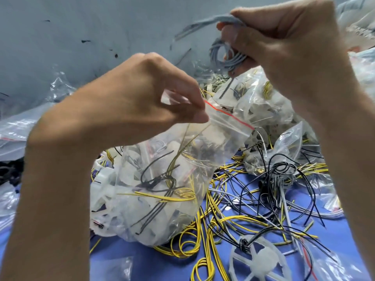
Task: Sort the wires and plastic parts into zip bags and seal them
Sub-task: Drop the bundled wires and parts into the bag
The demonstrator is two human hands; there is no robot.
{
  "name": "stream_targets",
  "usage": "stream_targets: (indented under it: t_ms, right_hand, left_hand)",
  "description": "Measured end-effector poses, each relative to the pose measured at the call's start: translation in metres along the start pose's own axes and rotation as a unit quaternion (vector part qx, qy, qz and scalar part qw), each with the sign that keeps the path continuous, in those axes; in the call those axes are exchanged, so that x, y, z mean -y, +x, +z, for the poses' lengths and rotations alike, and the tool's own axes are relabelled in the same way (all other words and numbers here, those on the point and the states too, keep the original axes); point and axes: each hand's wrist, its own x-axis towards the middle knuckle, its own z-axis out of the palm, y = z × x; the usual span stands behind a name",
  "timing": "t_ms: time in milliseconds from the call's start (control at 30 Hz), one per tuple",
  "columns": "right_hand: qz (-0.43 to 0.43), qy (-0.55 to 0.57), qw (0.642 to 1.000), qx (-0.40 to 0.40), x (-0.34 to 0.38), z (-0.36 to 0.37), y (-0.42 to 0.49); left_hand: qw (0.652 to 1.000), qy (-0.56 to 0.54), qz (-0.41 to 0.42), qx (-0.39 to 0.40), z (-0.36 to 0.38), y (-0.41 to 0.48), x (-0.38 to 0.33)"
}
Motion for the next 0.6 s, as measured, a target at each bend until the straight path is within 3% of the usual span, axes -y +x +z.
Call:
stream_targets:
  t_ms: [167, 433, 600]
  right_hand:
    - [0.043, -0.119, 0.982, 0.142, -0.003, 0.002, -0.004]
    - [0.093, -0.172, 0.950, 0.245, -0.007, -0.003, -0.005]
    - [0.097, -0.219, 0.933, 0.267, -0.003, -0.011, -0.006]
  left_hand:
    - [1.000, 0.007, 0.015, 0.004, -0.001, 0.001, 0.001]
    - [0.999, 0.036, 0.024, 0.019, -0.004, 0.001, 0.003]
    - [0.999, 0.023, 0.030, 0.016, -0.002, 0.001, -0.002]
